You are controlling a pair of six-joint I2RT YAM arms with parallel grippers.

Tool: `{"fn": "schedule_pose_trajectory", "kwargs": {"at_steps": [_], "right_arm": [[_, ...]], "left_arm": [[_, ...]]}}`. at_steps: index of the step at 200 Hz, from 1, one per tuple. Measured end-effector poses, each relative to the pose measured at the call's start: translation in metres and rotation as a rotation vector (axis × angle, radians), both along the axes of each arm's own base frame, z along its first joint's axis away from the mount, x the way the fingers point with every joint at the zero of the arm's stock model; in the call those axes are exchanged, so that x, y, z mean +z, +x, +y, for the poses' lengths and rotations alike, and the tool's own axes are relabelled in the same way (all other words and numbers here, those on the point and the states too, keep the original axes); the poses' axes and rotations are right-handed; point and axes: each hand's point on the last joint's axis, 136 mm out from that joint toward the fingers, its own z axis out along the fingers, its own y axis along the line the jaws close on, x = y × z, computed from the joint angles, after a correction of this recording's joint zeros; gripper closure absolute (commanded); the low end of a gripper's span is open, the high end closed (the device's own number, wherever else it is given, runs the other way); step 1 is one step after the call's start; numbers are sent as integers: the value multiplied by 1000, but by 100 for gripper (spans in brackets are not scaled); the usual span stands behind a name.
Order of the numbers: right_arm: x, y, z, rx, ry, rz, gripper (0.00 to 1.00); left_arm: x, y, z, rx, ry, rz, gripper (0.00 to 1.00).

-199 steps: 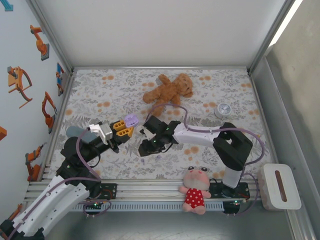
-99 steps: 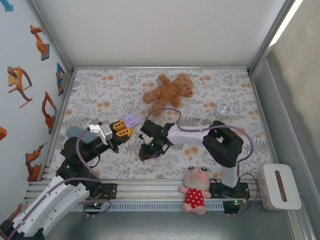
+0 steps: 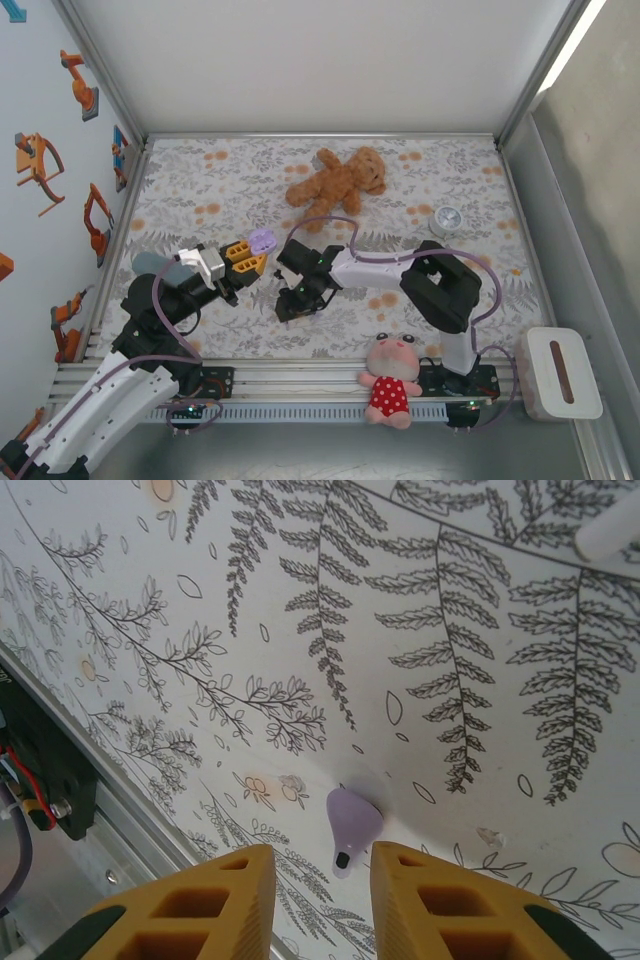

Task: Insert wireless bluetooth earbuds into charging case

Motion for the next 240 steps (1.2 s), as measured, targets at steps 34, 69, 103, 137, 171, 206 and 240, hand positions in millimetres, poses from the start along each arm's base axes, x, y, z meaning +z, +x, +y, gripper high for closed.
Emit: {"fn": "schedule_pose_trajectory", "kwargs": {"at_steps": [34,69,103,137,171,206,240], "right_arm": [[-7,-2,-3,1,-24,13,70],[-13,-4,-5,5,-42,23,71],[-12,-4,-2,11,-37,18,71],[-13,-4,-2,16,-39,18,74],[-15,-4,-2,21,-41,17,77],[-16,-4,-2,22,-43,17,80],[-15,-4,-2,25,-40,14,85]], "left_arm": [[0,0,0,1,1,1,94],[0,0,0,0,1,1,94],[-1,1,0,1,2,3,95],[-1,1,0,7,2,5,95],[-1,2,0,8,3,6,95],[-2,2,0,8,4,8,95],[-3,3,0,11,5,11,95]]}}
